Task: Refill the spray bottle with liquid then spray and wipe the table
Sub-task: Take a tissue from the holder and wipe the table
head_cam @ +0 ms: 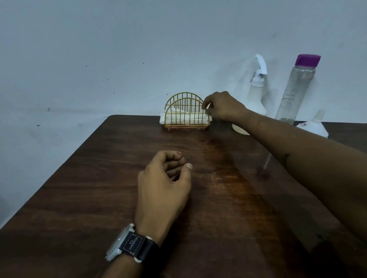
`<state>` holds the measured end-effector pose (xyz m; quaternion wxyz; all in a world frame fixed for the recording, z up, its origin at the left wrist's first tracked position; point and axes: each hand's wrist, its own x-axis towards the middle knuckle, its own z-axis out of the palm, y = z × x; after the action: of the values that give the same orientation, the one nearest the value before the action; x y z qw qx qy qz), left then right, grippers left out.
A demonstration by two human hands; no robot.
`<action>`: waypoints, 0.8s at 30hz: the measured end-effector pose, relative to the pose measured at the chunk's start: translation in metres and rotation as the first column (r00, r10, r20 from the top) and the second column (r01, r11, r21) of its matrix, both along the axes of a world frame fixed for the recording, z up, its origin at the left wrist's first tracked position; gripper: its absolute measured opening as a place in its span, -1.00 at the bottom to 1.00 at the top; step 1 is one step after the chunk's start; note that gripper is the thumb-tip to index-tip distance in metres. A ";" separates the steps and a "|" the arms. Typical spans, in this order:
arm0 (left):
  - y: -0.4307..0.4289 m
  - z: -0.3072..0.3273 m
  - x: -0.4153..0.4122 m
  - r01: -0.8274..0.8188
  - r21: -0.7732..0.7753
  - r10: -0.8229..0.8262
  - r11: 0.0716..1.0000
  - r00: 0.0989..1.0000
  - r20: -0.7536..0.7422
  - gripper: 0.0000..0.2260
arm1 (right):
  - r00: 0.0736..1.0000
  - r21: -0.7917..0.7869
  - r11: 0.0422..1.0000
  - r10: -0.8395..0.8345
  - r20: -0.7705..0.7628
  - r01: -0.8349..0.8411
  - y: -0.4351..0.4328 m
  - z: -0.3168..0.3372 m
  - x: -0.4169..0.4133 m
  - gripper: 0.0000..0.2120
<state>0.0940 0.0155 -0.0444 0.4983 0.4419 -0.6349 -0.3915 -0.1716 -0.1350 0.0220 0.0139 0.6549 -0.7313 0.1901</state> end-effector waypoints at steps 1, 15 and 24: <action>0.000 0.000 0.000 -0.003 -0.001 0.003 1.000 1.000 0.001 -0.85 | 1.000 0.042 0.999 0.013 -0.015 -0.013 -0.002 0.002 0.000 -0.76; 0.001 0.002 0.000 0.001 0.003 -0.001 1.000 1.000 0.016 -0.85 | 0.978 0.143 0.989 0.065 -0.197 -0.037 -0.011 -0.010 0.000 -0.97; 0.003 0.000 -0.001 -0.008 -0.016 0.009 1.000 0.999 0.042 -0.85 | 0.982 0.127 0.987 0.115 -0.150 -0.096 -0.003 -0.006 -0.006 -0.78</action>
<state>0.0931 0.0183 -0.0440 0.4898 0.4488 -0.6464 -0.3751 -0.1777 -0.1379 0.0162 0.0221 0.7053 -0.7023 0.0944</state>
